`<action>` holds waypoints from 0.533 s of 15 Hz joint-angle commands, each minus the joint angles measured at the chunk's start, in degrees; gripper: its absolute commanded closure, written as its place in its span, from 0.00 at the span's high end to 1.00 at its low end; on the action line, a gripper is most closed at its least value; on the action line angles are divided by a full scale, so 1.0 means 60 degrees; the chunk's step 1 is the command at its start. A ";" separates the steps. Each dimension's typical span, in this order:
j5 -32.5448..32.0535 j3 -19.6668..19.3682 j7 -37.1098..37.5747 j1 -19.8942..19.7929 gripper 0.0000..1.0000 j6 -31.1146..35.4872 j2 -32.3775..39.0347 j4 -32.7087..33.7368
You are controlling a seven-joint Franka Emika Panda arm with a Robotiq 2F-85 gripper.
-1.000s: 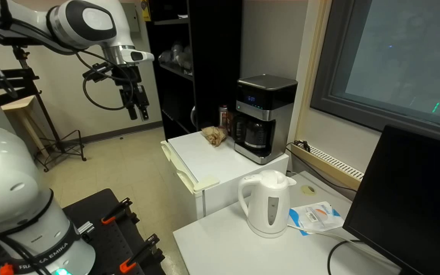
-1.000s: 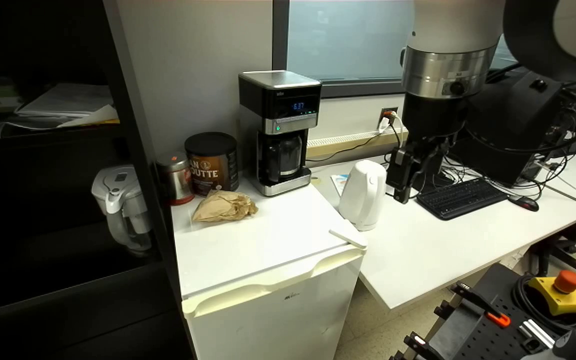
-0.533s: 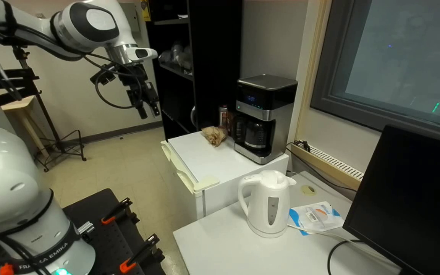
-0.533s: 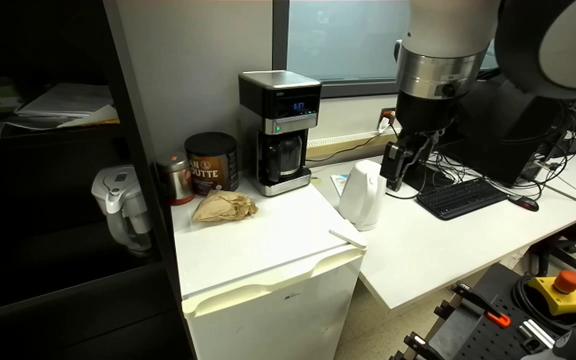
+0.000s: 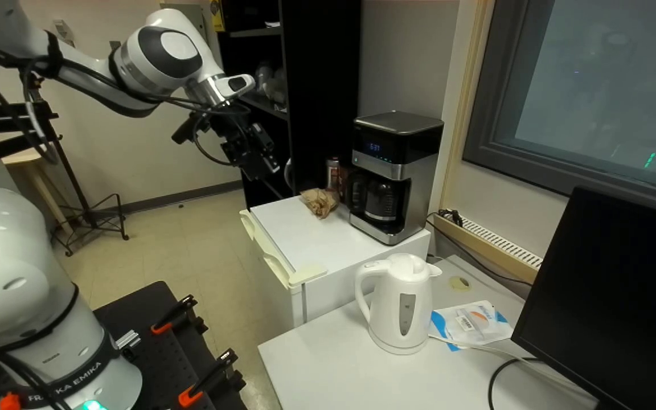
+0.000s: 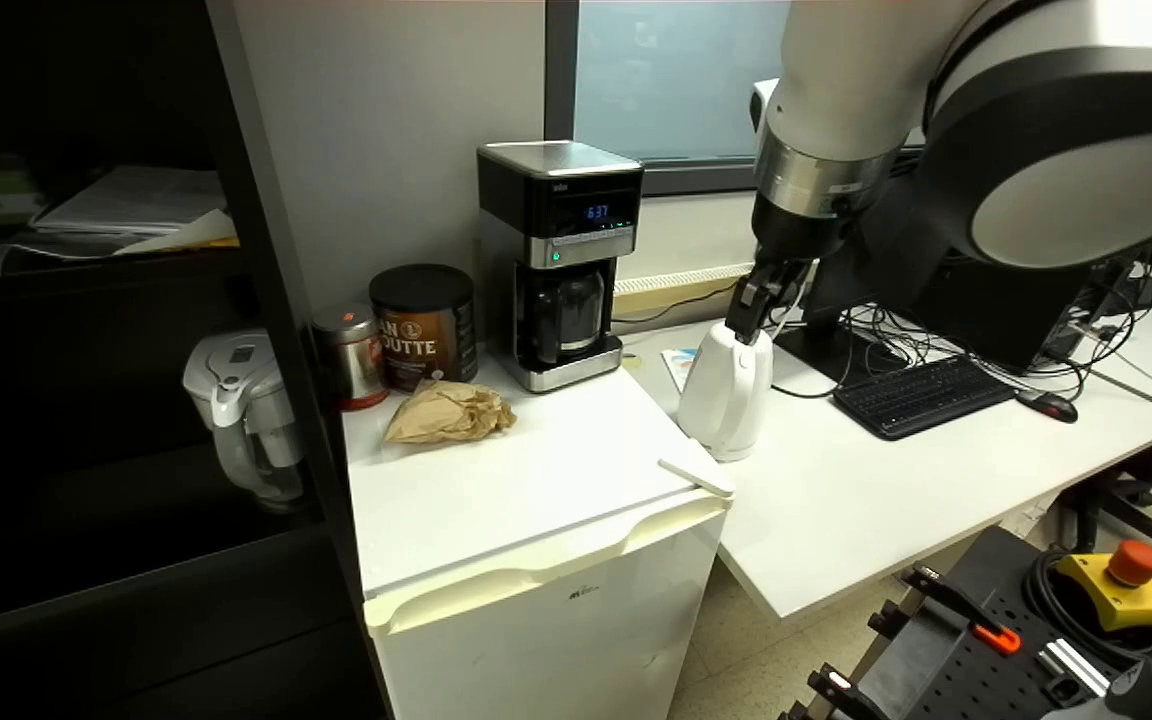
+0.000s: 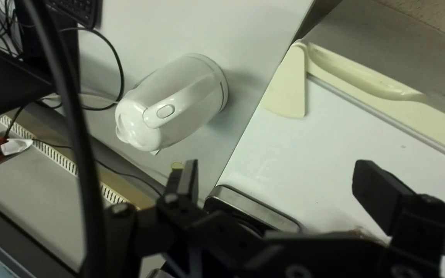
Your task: Press the button on the coffee machine
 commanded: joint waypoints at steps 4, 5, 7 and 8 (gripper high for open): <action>-0.2386 -0.0349 0.0894 -0.1033 0.75 0.1678 0.1621 0.0699; -0.2735 -0.0463 0.1004 -0.1134 0.74 0.1861 0.1911 0.0885; -0.3448 -0.0713 0.1318 -0.1246 0.60 0.2242 0.2424 0.1228; -0.3761 -0.0852 0.1477 -0.1244 0.52 0.2398 0.2657 0.1400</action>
